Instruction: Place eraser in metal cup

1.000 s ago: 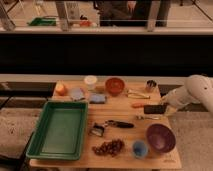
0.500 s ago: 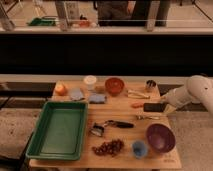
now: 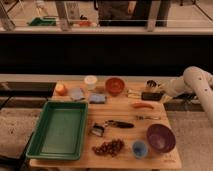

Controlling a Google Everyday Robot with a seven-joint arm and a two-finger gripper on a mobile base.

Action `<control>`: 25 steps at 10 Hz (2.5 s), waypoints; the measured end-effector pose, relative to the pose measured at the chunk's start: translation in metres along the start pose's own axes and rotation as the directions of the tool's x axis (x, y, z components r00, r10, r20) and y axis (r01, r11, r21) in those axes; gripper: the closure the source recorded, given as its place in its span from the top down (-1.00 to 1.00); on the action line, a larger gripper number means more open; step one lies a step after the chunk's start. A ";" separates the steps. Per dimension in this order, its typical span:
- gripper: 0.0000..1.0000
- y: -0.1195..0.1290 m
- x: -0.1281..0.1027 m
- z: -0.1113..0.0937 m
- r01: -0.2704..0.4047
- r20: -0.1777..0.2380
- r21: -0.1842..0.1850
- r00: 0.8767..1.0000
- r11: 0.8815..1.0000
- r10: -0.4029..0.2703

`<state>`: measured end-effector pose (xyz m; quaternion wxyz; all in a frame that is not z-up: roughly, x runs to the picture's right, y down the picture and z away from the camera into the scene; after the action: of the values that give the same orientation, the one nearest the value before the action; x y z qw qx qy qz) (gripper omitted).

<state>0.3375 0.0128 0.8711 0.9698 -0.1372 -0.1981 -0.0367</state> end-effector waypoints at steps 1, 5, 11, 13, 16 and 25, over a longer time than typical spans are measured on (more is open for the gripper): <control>-0.95 -0.009 0.001 0.004 0.004 0.009 0.012 1.000 1.000 -0.004; -0.95 -0.027 0.003 0.014 0.042 0.023 0.131 0.999 0.991 -0.045; -0.95 -0.052 0.015 0.031 0.056 0.017 0.221 0.998 0.974 -0.061; -0.95 -0.063 0.014 0.033 0.064 0.010 0.228 0.998 0.972 -0.068; -0.95 -0.070 0.022 0.029 0.073 -0.012 0.234 0.997 0.969 -0.072; -0.95 -0.084 0.068 0.026 0.073 -0.047 0.260 0.997 0.963 -0.063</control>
<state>0.3803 -0.0616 0.9419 0.9812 -0.0007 -0.1874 -0.0462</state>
